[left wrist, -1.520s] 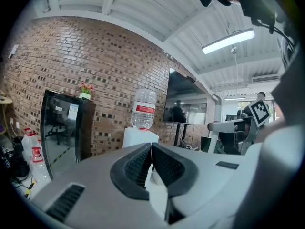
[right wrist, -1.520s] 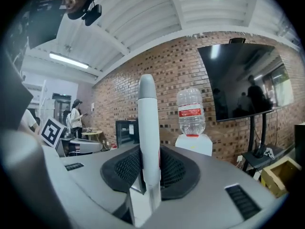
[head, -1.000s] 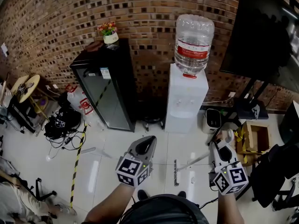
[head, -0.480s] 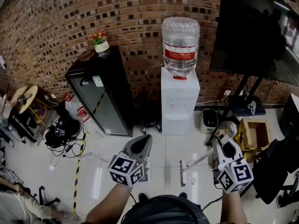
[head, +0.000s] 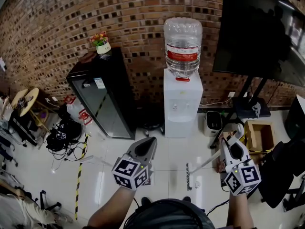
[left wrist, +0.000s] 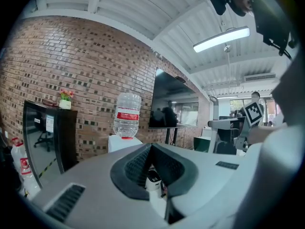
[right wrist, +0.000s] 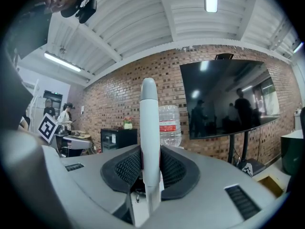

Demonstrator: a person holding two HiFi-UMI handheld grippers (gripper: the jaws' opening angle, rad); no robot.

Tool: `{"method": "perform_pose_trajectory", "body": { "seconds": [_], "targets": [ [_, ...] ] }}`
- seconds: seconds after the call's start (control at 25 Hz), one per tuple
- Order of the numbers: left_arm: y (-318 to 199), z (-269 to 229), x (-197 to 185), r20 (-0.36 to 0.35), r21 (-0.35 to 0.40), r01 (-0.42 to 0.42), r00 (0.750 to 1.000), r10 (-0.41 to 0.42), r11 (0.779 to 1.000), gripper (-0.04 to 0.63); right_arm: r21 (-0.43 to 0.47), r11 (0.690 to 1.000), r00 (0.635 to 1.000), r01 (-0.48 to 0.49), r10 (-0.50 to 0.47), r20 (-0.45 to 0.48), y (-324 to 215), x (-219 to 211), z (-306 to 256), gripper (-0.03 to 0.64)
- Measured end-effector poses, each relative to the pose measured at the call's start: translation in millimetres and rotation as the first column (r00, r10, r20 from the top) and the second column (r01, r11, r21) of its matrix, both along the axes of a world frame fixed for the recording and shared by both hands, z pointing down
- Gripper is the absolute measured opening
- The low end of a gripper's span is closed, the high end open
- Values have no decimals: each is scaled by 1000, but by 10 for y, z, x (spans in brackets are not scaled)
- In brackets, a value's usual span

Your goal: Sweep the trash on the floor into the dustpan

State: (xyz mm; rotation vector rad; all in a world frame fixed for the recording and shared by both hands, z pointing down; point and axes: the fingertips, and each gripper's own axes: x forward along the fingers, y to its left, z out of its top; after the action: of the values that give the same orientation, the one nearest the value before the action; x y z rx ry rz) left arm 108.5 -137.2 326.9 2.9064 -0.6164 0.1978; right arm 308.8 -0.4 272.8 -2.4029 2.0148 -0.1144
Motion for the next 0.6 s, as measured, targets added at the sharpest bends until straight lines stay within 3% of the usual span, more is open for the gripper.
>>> {"method": "perform_pose_trajectory", "body": {
  "seconds": [0.6],
  "targets": [
    [-64, 5, -70, 1, -11, 15, 1000, -15, 1000, 11, -6, 1000, 1000, 17, -16, 25, -104, -68, 30, 109]
  ]
}}
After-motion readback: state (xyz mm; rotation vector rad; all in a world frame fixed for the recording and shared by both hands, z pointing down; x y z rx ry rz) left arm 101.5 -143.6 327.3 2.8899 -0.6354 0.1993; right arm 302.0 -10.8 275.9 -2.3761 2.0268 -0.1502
